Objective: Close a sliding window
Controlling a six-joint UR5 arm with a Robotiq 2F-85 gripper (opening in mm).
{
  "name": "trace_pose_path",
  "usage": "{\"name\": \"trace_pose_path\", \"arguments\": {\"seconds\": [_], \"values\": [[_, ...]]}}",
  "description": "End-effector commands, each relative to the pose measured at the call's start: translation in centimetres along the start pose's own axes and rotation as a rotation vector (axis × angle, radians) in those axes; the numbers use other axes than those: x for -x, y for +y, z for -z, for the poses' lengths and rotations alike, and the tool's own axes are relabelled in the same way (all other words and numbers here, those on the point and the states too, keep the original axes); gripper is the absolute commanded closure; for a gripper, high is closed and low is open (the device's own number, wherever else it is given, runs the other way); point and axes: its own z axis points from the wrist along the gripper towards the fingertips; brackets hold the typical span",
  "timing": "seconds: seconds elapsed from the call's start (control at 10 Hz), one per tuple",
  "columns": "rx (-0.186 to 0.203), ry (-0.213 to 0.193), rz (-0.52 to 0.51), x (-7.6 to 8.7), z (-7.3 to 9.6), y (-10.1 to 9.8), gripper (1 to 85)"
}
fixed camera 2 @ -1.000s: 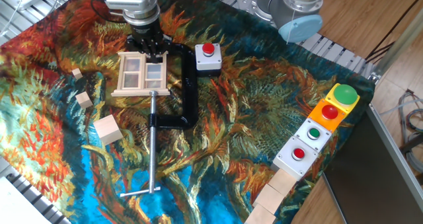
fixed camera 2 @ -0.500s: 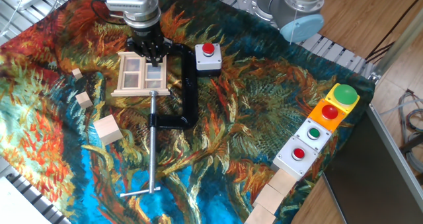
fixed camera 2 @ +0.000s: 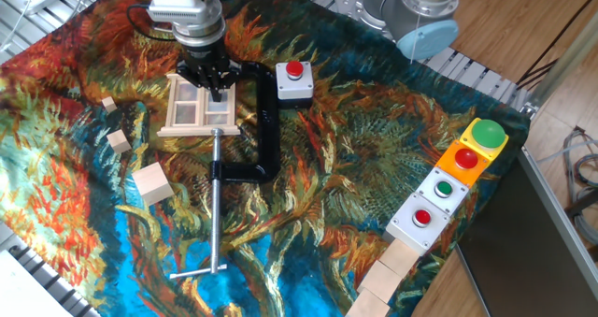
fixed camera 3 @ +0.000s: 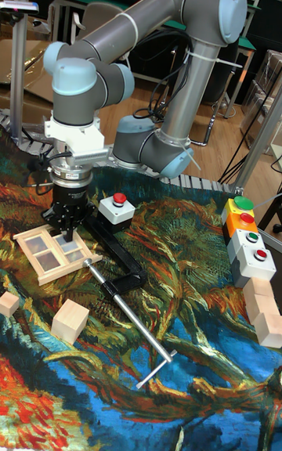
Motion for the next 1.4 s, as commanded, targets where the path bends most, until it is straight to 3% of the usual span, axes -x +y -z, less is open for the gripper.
{"name": "trace_pose_path", "arguments": {"seconds": [0.0,0.4,1.3], "values": [[0.008,-0.015,-0.004,-0.2,-0.2,-0.2,75.0],[0.009,-0.016,0.0,-1.0,-0.3,-0.4,75.0],[0.006,0.034,-0.003,-3.7,0.5,-0.2,75.0]]}}
